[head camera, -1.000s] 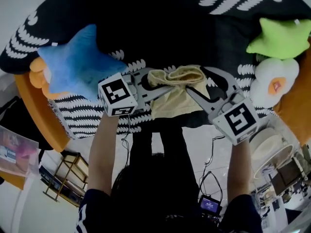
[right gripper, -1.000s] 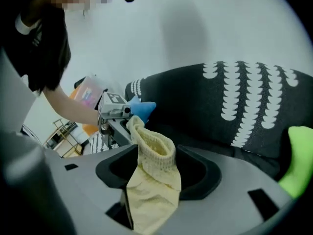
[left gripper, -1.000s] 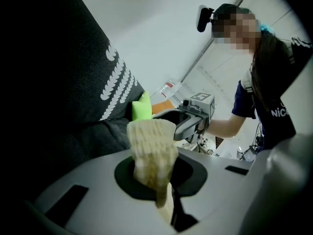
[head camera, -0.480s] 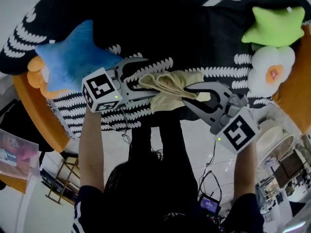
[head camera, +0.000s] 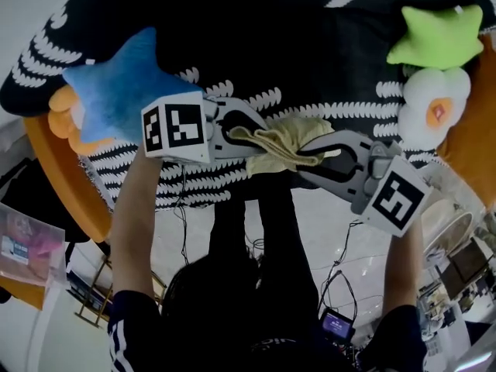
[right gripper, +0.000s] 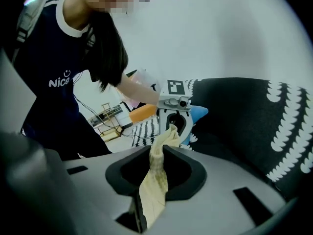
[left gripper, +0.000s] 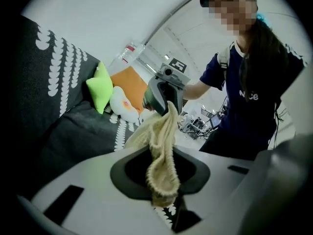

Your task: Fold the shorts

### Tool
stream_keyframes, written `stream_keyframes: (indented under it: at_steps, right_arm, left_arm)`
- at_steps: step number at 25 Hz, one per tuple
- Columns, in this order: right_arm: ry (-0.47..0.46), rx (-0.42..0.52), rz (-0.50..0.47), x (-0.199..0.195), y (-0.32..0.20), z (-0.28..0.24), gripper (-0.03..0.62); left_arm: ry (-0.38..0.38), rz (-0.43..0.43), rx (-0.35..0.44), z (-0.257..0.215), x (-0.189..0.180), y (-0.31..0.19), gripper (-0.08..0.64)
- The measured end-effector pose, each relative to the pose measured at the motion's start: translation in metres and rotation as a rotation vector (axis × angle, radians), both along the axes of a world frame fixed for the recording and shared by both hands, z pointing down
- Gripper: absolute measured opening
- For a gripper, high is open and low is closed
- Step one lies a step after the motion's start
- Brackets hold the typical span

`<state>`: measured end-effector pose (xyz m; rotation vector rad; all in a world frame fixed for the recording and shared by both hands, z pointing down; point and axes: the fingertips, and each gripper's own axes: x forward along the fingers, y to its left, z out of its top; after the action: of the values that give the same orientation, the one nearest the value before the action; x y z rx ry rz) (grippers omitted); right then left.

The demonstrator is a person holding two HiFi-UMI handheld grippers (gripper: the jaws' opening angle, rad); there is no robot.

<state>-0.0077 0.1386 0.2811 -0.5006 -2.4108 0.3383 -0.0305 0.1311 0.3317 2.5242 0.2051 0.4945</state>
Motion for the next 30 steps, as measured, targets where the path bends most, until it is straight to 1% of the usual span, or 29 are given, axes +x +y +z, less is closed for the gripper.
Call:
stream_keyframes:
  at_steps: [2,4,6,7,9,11,13,14,16,17,19,21,23,25,28,30]
  right_arm:
    - [-0.009,0.001,0.029,0.003,-0.013,0.003,0.086]
    - [0.002,-0.001,0.1,0.005,-0.036,0.012,0.087]
    - [0.036,0.021,0.201,0.006,-0.07,0.023,0.086]
    - [0.049,0.052,0.244,0.004,-0.088,0.027,0.084]
    - [0.059,0.152,0.286,-0.002,-0.122,0.028,0.081]
    - [0.059,0.285,0.285,-0.009,-0.151,0.022,0.081]
    - [0.058,0.398,0.273,-0.012,-0.174,0.015,0.083]
    - [0.063,0.44,0.257,-0.012,-0.182,0.014,0.083]
    - [0.088,0.508,0.205,-0.008,-0.183,0.016,0.083]
    - [0.102,0.529,0.176,-0.006,-0.177,0.019,0.083]
    - [0.119,0.537,0.13,-0.001,-0.153,0.029,0.083]
    - [0.125,0.524,0.1,0.009,-0.121,0.043,0.082]
    - [0.114,0.518,0.084,0.017,-0.084,0.061,0.08]
    - [0.129,0.515,0.066,0.025,-0.045,0.087,0.08]
    - [0.202,0.518,0.011,0.04,0.01,0.14,0.077]
    - [0.26,0.566,-0.018,0.053,0.031,0.177,0.075]
  left_arm:
    - [-0.012,-0.006,-0.014,0.003,0.001,-0.004,0.069]
    - [-0.069,-0.041,-0.015,0.009,-0.002,-0.022,0.065]
    - [-0.144,-0.114,0.008,0.015,-0.01,-0.054,0.066]
    - [-0.18,-0.161,0.036,0.017,-0.015,-0.073,0.066]
    - [-0.252,-0.248,0.124,0.016,-0.025,-0.11,0.066]
    - [-0.327,-0.303,0.248,0.008,-0.035,-0.143,0.066]
    - [-0.399,-0.326,0.367,-0.004,-0.04,-0.169,0.067]
    - [-0.431,-0.327,0.413,-0.008,-0.041,-0.177,0.067]
    - [-0.479,-0.311,0.475,-0.01,-0.04,-0.18,0.069]
    - [-0.499,-0.297,0.501,-0.009,-0.039,-0.175,0.069]
    - [-0.529,-0.274,0.555,-0.003,-0.036,-0.157,0.071]
    - [-0.549,-0.265,0.602,0.007,-0.028,-0.128,0.076]
    - [-0.577,-0.247,0.625,0.027,-0.016,-0.09,0.084]
    - [-0.613,-0.212,0.62,0.054,-0.007,-0.046,0.089]
    - [-0.675,-0.153,0.59,0.105,0.005,0.013,0.105]
    - [-0.751,-0.105,0.539,0.143,0.006,0.042,0.156]
